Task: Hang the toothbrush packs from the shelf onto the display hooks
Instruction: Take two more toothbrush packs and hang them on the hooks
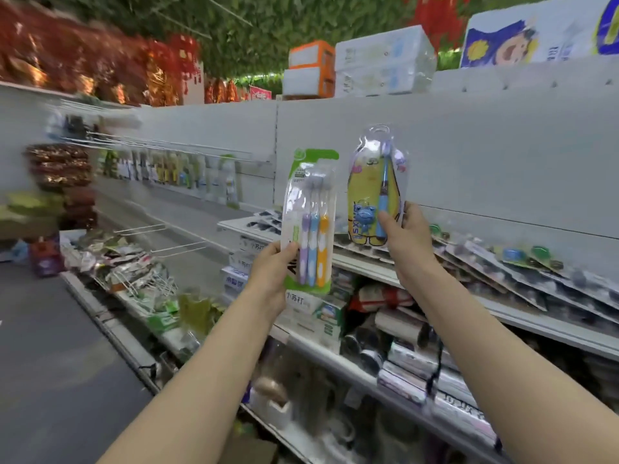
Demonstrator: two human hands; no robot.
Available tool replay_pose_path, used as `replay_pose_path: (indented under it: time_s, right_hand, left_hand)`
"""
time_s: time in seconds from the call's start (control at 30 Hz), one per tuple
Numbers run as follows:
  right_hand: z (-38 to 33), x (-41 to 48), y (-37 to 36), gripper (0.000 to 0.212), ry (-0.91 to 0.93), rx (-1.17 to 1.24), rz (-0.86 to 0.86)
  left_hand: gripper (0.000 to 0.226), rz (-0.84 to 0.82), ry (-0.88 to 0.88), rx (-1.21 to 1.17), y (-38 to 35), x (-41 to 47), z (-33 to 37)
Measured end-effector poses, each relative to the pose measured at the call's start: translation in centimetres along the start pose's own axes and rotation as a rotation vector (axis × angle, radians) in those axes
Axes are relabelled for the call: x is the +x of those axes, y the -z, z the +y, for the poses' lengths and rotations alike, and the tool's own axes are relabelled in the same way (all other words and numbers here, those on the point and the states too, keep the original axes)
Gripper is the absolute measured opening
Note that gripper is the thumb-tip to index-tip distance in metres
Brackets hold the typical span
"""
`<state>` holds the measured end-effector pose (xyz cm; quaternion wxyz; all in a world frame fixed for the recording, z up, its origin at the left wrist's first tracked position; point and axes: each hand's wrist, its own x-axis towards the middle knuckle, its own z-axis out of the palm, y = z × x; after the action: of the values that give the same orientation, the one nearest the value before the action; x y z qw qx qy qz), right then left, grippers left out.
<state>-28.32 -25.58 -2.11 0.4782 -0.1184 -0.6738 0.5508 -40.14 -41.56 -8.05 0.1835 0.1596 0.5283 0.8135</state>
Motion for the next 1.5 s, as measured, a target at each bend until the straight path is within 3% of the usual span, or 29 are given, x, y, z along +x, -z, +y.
replay_pose_path:
  time_s: [0.5,0.73,0.97,1.2,1.33,1.5]
  right_hand:
    - [6.9,1.8,-31.9,0.019,-0.053,0.005,-0.096]
    - [12.1,6.7,-47.4,0.011,-0.047,0.142,-0.144]
    - [15.7,13.6,-59.6,0.028,-0.067,0.178,-0.114]
    - [17.6,17.2,-65.8,0.026,-0.019,0.110,-0.012]
    - [18.6,18.1,-68.2,0.013,0.029,0.054,0.095]
    - [19.5,18.2,-70.8,0.017,0.062,0.009,0.300]
  left_hand:
    - [0.006,0.186,-0.080,-0.024,28.2,13.6,8.5]
    - [0.007,0.185,-0.121,-0.037,38.4,25.3,11.4]
    - [0.008,0.181,-0.083,0.008,46.4,37.8,16.0]
    - [0.004,0.086,-0.041,-0.004,50.2,47.8,16.9]
    - [0.007,-0.052,0.020,-0.049,51.1,53.2,16.0]
    - [0.003,-0.253,0.132,-0.035,52.8,59.5,15.5]
